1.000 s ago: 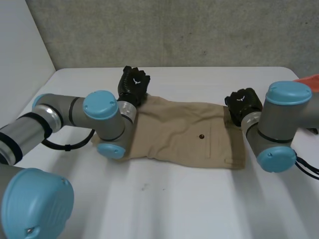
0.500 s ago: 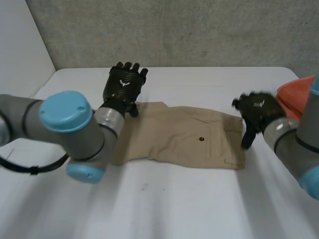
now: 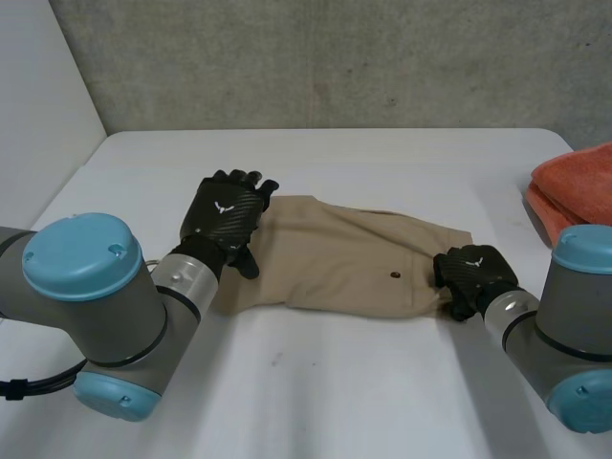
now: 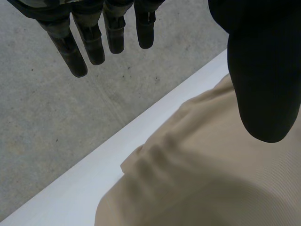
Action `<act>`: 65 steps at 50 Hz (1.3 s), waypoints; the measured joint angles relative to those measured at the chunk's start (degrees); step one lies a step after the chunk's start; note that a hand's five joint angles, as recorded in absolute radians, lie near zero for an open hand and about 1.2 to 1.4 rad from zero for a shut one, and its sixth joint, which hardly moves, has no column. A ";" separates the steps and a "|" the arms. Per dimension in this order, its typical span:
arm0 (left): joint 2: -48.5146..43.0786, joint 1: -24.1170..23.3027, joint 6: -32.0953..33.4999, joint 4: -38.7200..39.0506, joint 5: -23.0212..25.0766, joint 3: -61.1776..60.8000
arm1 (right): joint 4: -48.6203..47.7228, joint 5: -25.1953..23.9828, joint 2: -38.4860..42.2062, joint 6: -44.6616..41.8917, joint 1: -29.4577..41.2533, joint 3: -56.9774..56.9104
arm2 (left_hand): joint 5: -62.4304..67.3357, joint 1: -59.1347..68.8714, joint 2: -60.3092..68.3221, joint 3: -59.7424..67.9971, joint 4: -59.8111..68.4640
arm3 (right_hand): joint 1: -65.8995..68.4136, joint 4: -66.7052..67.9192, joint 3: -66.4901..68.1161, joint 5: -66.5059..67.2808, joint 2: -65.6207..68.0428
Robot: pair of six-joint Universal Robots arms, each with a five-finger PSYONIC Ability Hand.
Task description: Fold the laundry.
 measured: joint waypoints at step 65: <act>-16.09 -7.31 -0.38 -9.77 3.50 29.09 | 16.23 0.53 -2.88 21.82 4.87 -24.79 | 0.00 0.01 0.00 0.00 -0.15 | -27.02 -34.74 -35.86 -32.53 -35.87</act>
